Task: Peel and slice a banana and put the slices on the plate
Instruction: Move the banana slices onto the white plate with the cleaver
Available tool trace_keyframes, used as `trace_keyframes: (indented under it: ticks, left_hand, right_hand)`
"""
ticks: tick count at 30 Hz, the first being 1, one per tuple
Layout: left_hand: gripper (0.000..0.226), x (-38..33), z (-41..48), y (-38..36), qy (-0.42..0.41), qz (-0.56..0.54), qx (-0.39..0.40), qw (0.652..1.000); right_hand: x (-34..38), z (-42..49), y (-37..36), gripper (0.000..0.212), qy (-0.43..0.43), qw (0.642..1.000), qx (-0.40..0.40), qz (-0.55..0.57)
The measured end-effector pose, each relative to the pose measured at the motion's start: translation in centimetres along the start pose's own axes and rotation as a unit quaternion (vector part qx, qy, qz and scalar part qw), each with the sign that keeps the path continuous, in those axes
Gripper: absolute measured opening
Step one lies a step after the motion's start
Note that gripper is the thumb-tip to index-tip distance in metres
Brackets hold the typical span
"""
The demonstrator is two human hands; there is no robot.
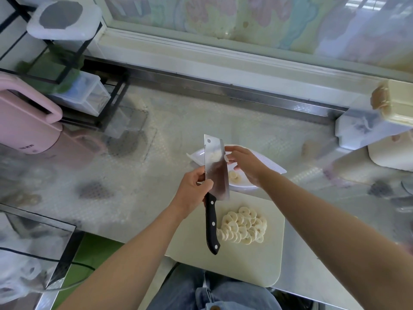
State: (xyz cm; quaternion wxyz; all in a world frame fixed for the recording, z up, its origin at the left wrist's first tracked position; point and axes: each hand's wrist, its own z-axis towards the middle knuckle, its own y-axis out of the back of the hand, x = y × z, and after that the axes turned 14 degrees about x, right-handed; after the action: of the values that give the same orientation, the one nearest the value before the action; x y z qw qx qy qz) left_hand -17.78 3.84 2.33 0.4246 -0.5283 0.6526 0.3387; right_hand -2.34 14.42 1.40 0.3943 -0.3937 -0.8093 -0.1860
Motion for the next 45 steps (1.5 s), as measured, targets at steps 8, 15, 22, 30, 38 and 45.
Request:
trace_keyframes:
  ticks: [8,15,22,30,38,45]
  left_hand:
    - [0.014,-0.3,-0.1,0.1,0.002,-0.001,-0.010,1.000]
    - [0.021,-0.3,-0.4,0.4,0.015,-0.003,-0.025,1.000]
    - [0.021,-0.4,-1.0,0.5,0.014,0.010,-0.030,0.999]
    - [0.024,-0.1,-0.8,-0.2,0.007,0.034,-0.064,0.997]
    - [0.028,-0.7,0.0,-3.7,-0.024,0.131,-0.102,0.986]
    - [0.042,-0.1,-1.2,-7.8,-0.079,0.202,-0.038,0.975]
  right_hand:
    - [-0.5,0.1,0.6,0.017,0.013,0.998,-0.065,0.017]
    - [-2.3,1.1,0.9,0.013,-0.016,0.979,-0.119,-0.166]
    - [-4.2,0.6,0.3,0.025,0.008,0.894,-0.208,-0.397]
    - [-2.5,-2.3,0.4,0.015,0.088,0.927,-0.209,-0.298]
    - [-3.0,-9.9,-2.0,0.064,0.009,0.980,0.111,-0.162]
    - [-6.7,-13.0,-5.1,0.044,0.054,0.984,-0.096,-0.137]
